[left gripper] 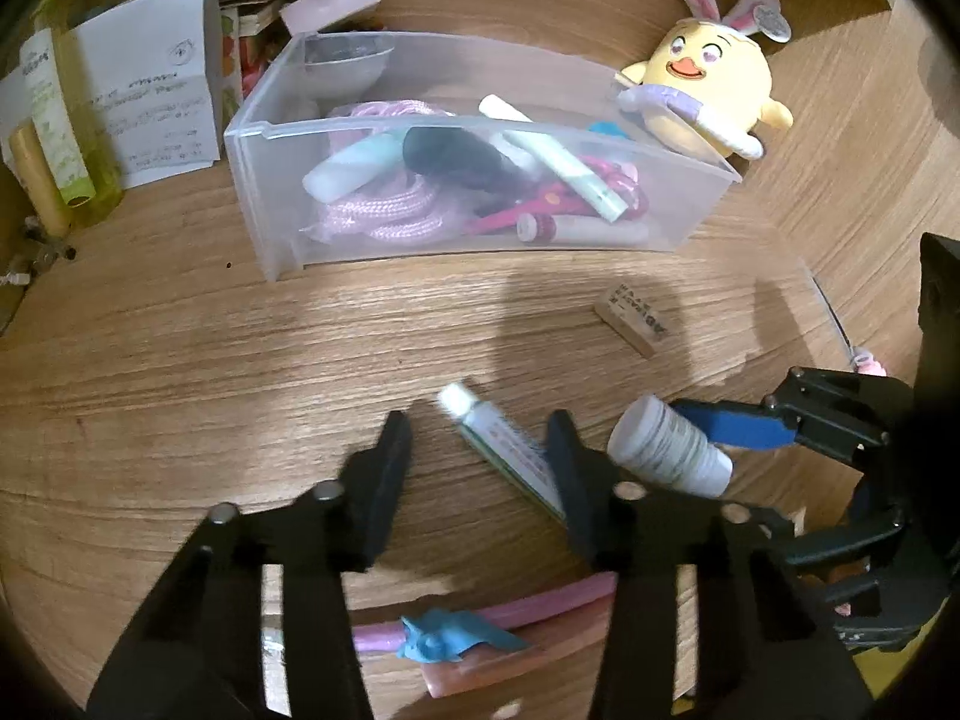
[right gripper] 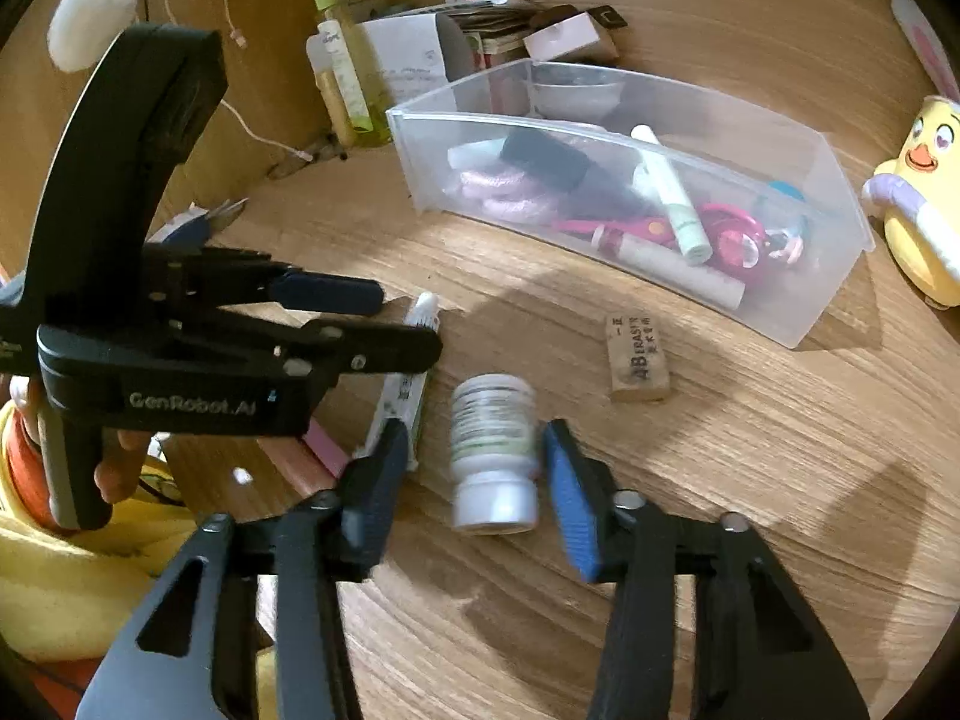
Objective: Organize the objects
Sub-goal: 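Grasp the white ointment tube with the left gripper while the right grasps the white pill bottle, then drop the white tube into the box with the left gripper while the right drops the pill bottle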
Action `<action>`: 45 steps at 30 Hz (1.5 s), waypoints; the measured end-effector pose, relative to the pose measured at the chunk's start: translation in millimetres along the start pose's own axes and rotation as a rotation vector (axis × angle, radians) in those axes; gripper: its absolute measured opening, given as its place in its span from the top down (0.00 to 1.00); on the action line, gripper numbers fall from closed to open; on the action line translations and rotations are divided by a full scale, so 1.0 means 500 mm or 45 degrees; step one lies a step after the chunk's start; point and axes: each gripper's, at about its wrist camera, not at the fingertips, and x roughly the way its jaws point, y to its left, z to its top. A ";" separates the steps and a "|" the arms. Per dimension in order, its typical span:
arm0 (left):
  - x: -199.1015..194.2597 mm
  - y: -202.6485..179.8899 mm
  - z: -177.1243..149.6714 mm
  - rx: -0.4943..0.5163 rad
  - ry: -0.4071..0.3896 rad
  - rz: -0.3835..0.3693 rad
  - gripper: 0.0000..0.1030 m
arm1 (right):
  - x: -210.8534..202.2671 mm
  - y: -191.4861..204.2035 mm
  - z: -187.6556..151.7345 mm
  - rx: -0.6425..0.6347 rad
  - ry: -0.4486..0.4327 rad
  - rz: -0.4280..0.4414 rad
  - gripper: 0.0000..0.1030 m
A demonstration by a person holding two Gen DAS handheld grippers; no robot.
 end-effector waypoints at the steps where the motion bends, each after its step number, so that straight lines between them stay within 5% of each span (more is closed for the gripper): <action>1: 0.001 0.000 0.000 0.007 -0.002 -0.001 0.65 | 0.000 0.000 -0.001 -0.002 0.000 -0.004 0.71; 8: 0.012 -0.002 0.006 0.040 -0.013 -0.007 0.86 | -0.011 -0.016 -0.002 0.028 -0.037 -0.054 0.74; 15: 0.004 0.019 0.030 -0.032 -0.058 -0.024 0.86 | -0.027 -0.045 0.013 0.085 -0.082 -0.082 0.74; 35: -0.178 0.044 0.158 -0.089 -0.458 -0.067 0.86 | -0.131 -0.124 0.150 0.169 -0.356 -0.172 0.74; 45: -0.132 0.092 0.229 -0.151 -0.439 0.014 0.86 | -0.075 -0.169 0.202 0.215 -0.306 -0.162 0.74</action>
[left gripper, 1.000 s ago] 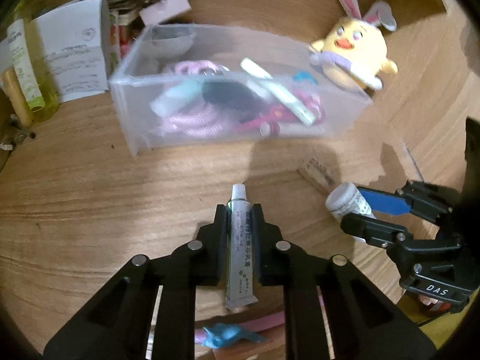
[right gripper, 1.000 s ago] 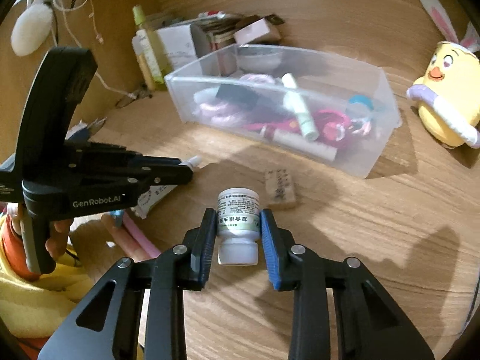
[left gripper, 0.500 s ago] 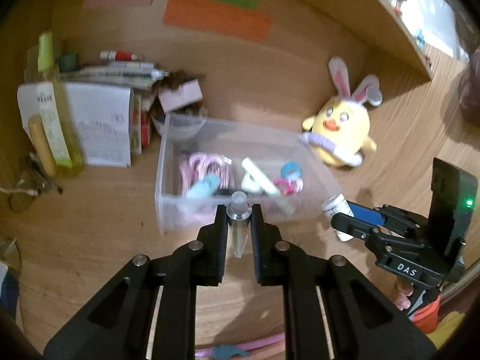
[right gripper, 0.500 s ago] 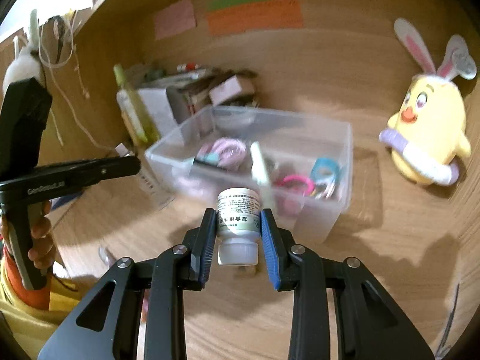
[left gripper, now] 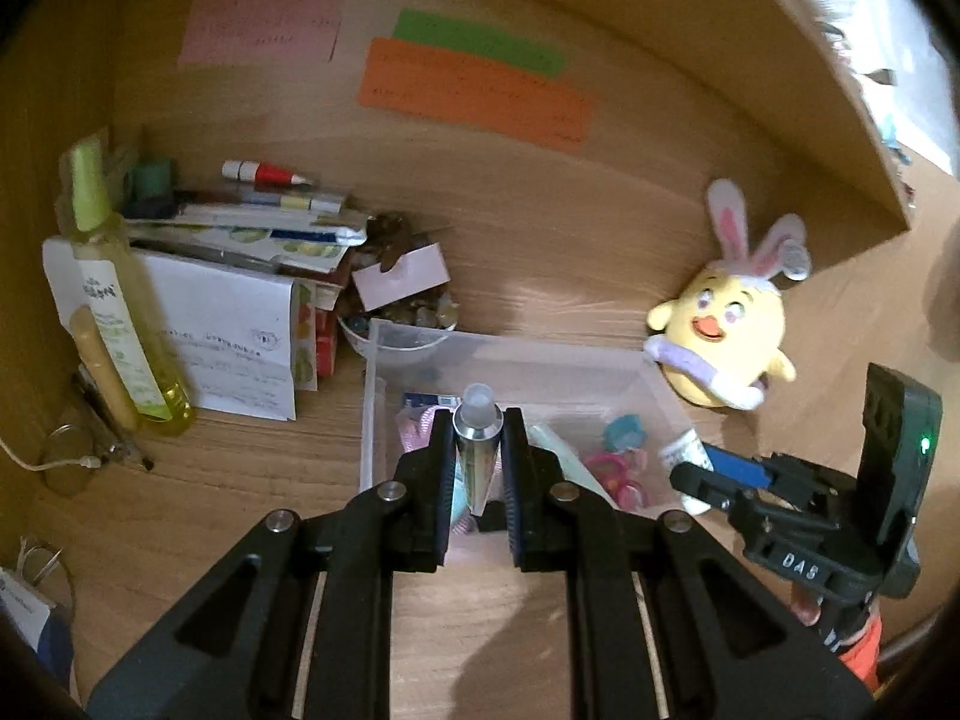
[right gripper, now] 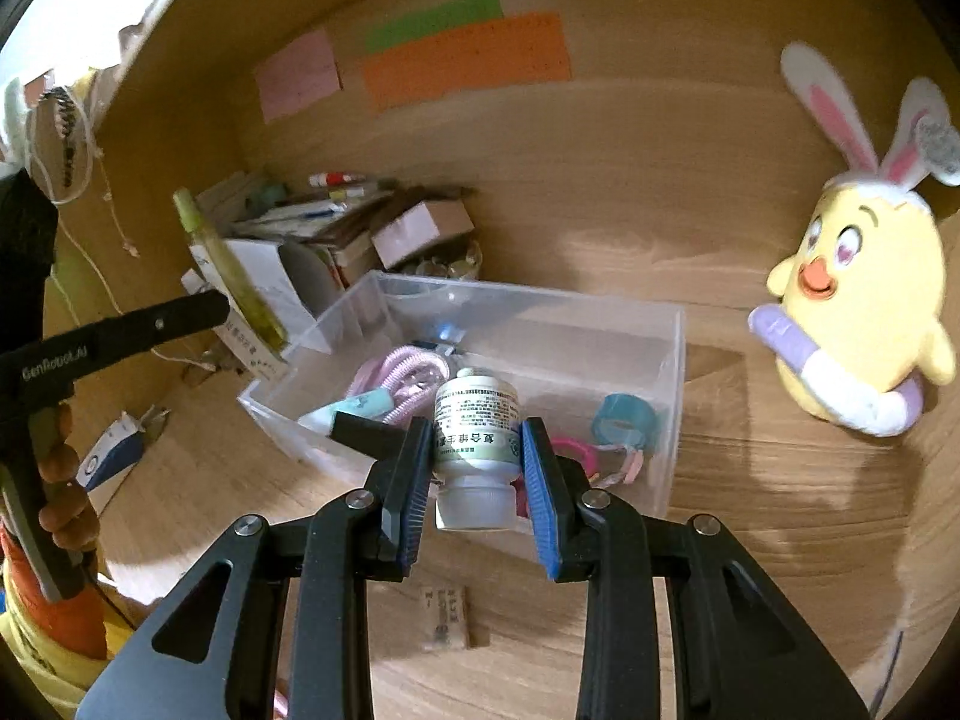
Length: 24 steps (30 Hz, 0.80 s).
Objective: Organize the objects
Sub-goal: 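Drop the white tube into the box with the left gripper while the right drops the pill bottle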
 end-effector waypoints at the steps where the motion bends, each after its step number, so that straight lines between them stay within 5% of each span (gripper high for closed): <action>1: 0.013 0.002 0.000 -0.001 0.017 0.008 0.86 | 0.011 0.000 0.000 -0.002 0.011 -0.005 0.74; 16: 0.116 -0.028 -0.022 0.101 0.149 0.005 0.85 | 0.097 -0.020 -0.007 0.016 0.117 -0.023 0.74; 24: 0.074 -0.041 -0.026 0.129 0.090 0.017 0.50 | 0.074 -0.005 -0.005 -0.029 0.100 -0.036 0.65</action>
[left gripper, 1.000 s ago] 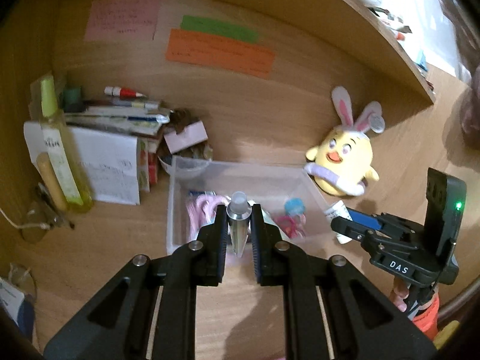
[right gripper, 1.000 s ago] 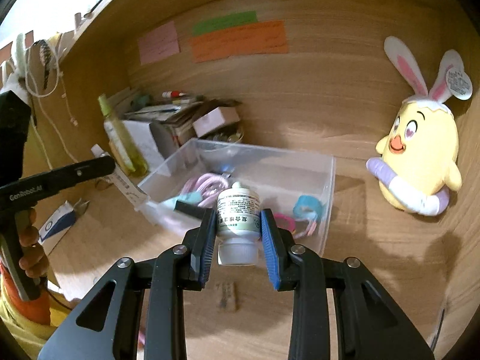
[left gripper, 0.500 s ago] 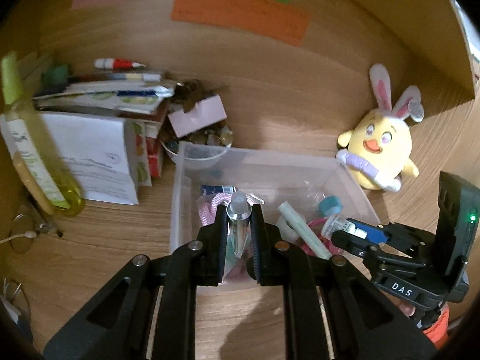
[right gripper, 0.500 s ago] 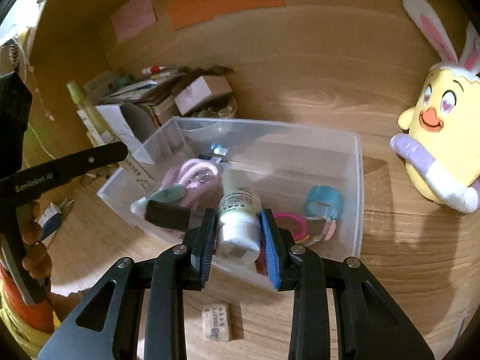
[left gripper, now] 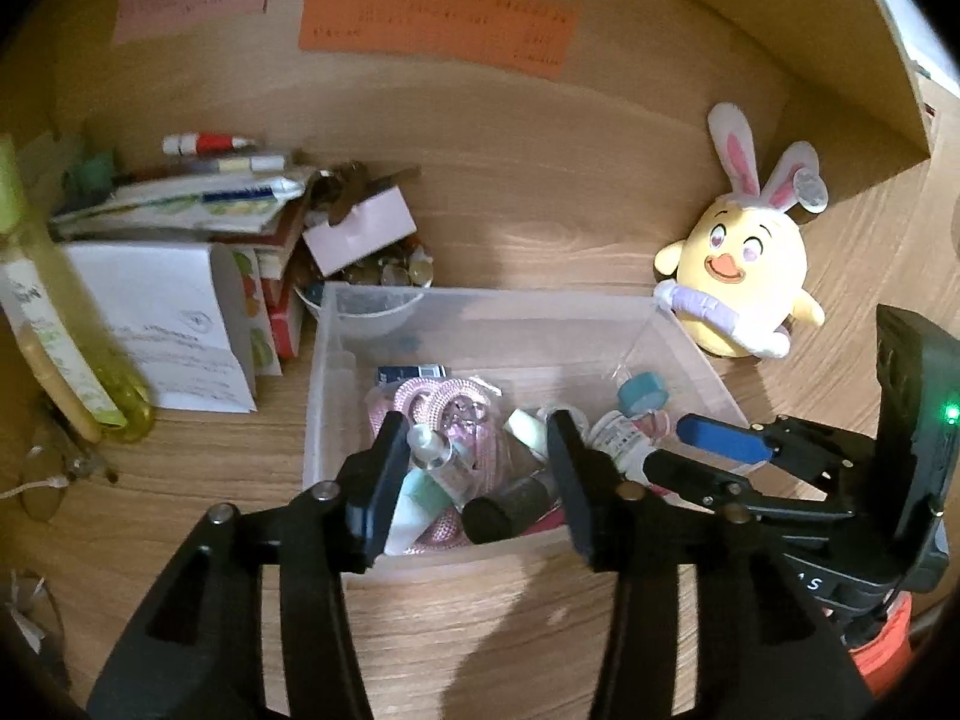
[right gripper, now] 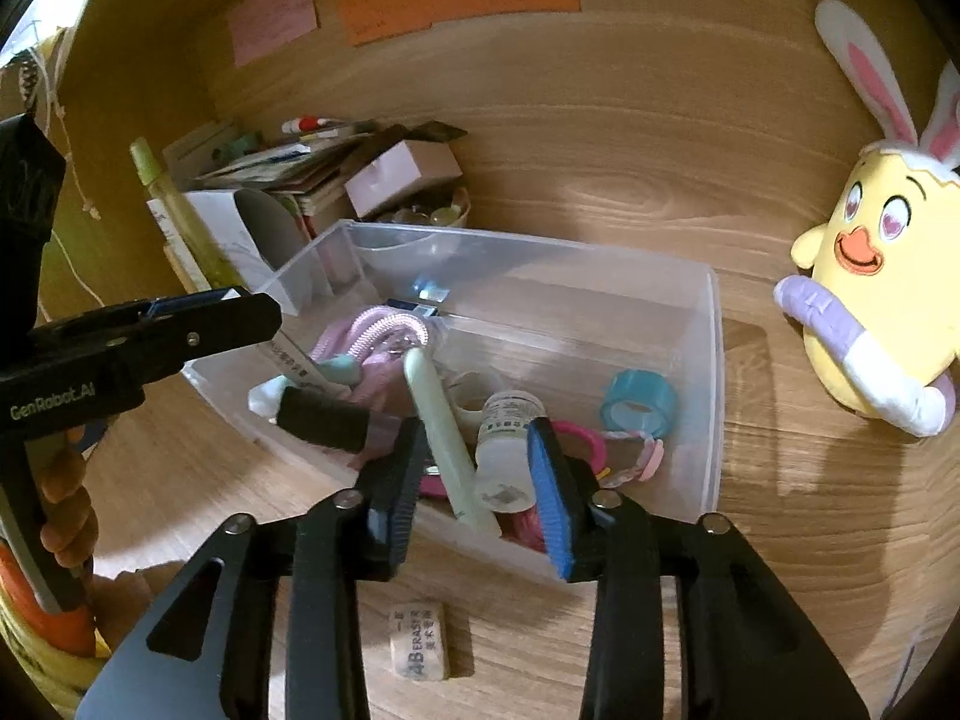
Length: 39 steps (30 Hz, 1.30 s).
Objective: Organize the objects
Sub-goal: 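Drop the white tube into the box with the left gripper while the right drops the pill bottle, then grasp the pink pen with the left gripper while the right grasps the eraser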
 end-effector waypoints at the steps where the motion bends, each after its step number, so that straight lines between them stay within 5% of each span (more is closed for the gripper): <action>1: -0.007 -0.002 -0.001 0.006 -0.009 0.004 0.48 | -0.005 0.002 -0.001 -0.005 -0.007 -0.004 0.63; 7: -0.059 -0.018 -0.014 0.048 -0.085 0.050 0.23 | -0.045 0.015 -0.013 -0.026 -0.038 -0.010 0.48; 11: -0.086 -0.028 -0.030 0.094 -0.116 0.097 0.13 | -0.071 0.020 -0.027 -0.032 -0.050 -0.013 0.48; 24: -0.115 -0.014 -0.128 0.143 -0.003 0.115 0.07 | -0.111 0.011 -0.080 -0.017 -0.035 -0.041 0.40; 39: -0.101 -0.003 -0.269 0.187 0.257 -0.026 0.07 | -0.046 0.020 -0.155 -0.044 0.139 -0.042 0.40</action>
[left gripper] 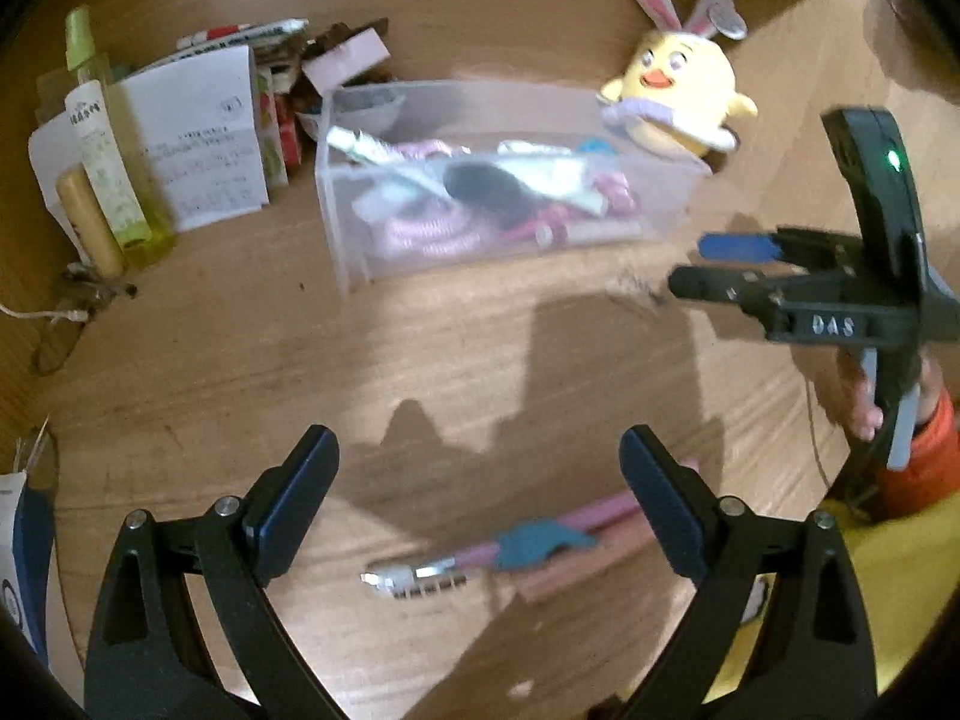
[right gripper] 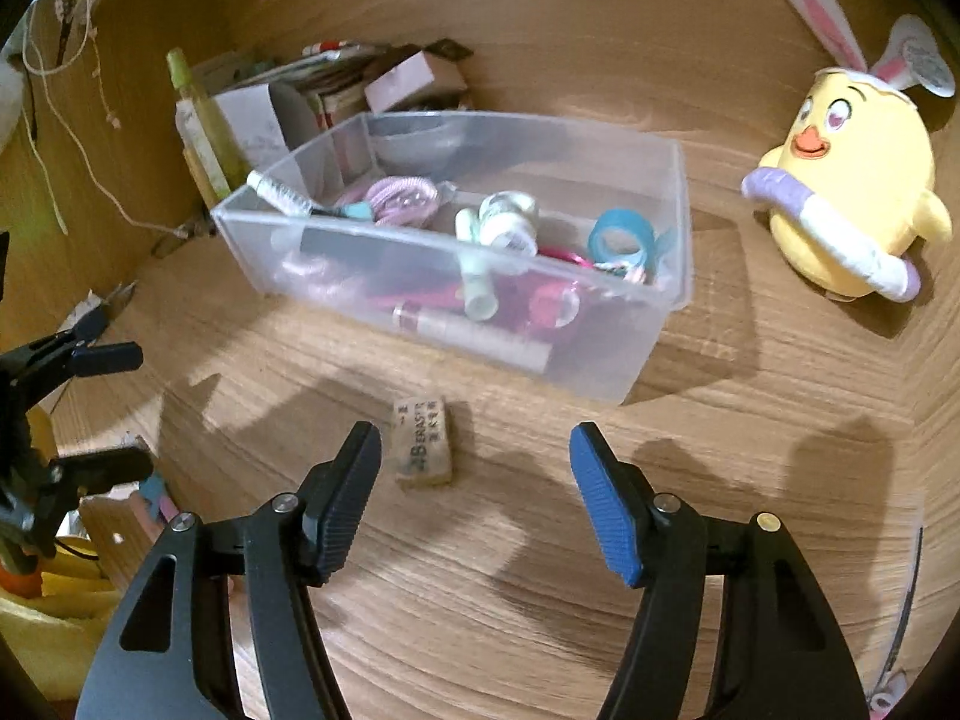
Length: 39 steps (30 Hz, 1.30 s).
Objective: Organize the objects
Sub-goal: 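Grasp the pink pen with the left gripper while the right grasps the eraser, then drop the pink pen into the box with the left gripper while the right drops the eraser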
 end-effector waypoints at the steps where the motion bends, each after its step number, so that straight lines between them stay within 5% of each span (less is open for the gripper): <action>1: 0.001 -0.002 -0.007 0.009 0.012 -0.001 0.07 | 0.004 0.004 -0.001 -0.006 0.006 0.002 0.40; 12: 0.029 0.016 -0.037 0.033 0.125 0.039 0.07 | 0.046 0.019 -0.004 -0.022 0.083 0.023 0.40; 19: 0.037 0.034 -0.030 -0.004 0.079 0.100 0.08 | 0.063 0.028 0.001 -0.046 0.093 0.003 0.42; 28: 0.035 0.013 -0.024 0.010 0.012 0.082 0.59 | 0.070 0.040 0.005 -0.086 0.062 -0.020 0.76; 32: 0.043 0.008 -0.012 0.002 0.003 0.062 0.85 | 0.069 0.048 0.001 -0.104 0.053 -0.030 0.79; 39: 0.053 0.022 0.003 -0.072 -0.019 0.046 0.90 | 0.057 0.047 0.004 -0.094 0.047 -0.008 0.79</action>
